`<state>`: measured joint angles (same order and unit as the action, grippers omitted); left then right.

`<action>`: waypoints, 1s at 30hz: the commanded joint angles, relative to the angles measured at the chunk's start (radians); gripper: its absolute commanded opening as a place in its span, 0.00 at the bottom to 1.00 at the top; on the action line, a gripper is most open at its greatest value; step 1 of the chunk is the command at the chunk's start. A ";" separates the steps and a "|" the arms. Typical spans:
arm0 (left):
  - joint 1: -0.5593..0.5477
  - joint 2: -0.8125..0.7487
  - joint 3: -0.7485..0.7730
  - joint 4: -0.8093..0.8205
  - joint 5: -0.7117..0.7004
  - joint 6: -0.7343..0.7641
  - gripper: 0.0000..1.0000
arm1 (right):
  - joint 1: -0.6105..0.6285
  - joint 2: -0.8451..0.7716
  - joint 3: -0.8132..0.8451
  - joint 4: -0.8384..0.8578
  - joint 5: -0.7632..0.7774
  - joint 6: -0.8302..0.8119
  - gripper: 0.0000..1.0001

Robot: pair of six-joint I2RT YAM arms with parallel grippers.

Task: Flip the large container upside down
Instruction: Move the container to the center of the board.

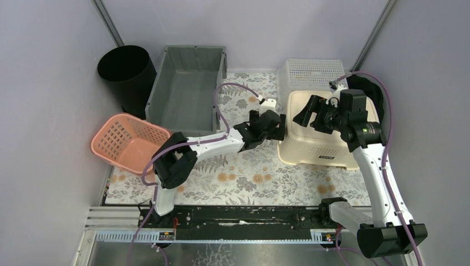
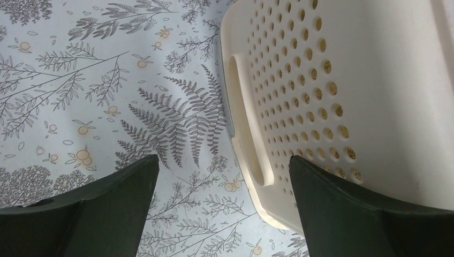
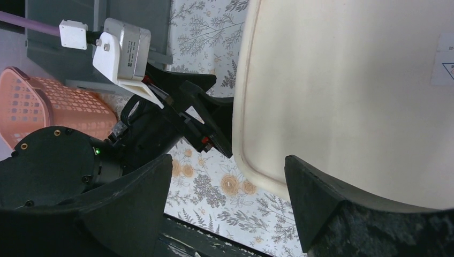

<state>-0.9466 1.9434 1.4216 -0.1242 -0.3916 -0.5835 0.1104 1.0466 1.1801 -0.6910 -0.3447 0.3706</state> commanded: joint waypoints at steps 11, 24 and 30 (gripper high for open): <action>-0.022 0.059 0.108 0.038 0.121 0.036 0.99 | 0.005 -0.068 0.049 -0.010 0.006 0.020 0.86; 0.001 -0.052 0.140 -0.040 0.214 0.160 1.00 | 0.005 -0.119 0.062 -0.038 -0.014 0.031 0.89; 0.033 -0.189 0.054 -0.081 0.215 0.124 1.00 | 0.005 -0.134 0.072 -0.041 -0.038 0.037 0.92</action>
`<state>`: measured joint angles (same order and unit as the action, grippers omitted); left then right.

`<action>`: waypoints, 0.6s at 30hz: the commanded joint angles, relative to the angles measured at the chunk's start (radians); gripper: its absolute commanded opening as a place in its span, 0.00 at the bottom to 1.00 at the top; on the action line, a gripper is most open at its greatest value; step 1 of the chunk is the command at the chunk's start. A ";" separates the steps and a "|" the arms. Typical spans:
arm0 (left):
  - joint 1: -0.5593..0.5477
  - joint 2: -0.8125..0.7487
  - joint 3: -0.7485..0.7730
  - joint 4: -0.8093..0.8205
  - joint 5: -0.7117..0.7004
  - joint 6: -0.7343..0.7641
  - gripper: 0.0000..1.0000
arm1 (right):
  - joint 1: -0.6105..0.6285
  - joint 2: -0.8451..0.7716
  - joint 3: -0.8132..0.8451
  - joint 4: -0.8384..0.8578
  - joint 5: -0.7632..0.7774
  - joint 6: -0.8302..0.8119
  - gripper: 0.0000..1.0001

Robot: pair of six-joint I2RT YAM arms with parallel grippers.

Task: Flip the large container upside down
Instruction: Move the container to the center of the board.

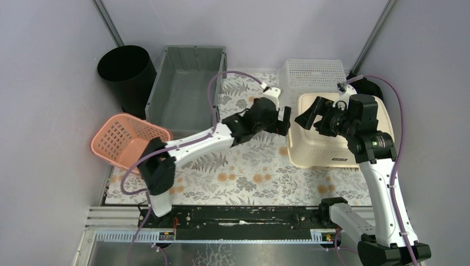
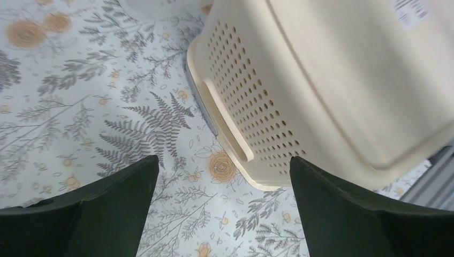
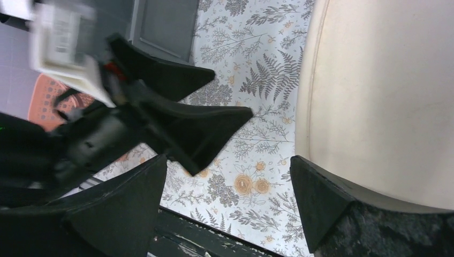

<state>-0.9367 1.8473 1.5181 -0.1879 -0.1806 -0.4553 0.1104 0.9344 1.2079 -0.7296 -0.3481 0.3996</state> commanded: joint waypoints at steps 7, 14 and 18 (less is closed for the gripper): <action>0.031 -0.284 -0.155 -0.098 -0.052 -0.060 1.00 | 0.005 -0.039 0.038 -0.018 -0.060 -0.001 0.96; 0.065 -0.544 -0.250 -0.253 -0.141 -0.147 1.00 | 0.006 -0.016 0.025 0.070 -0.346 0.007 0.99; 0.103 -0.682 -0.276 -0.412 -0.219 -0.179 1.00 | 0.006 -0.007 0.028 0.079 -0.368 0.002 0.99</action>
<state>-0.8673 1.2758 1.2602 -0.4374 -0.2871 -0.5800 0.1108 0.9207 1.2087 -0.7071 -0.6029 0.4011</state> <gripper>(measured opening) 0.997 0.984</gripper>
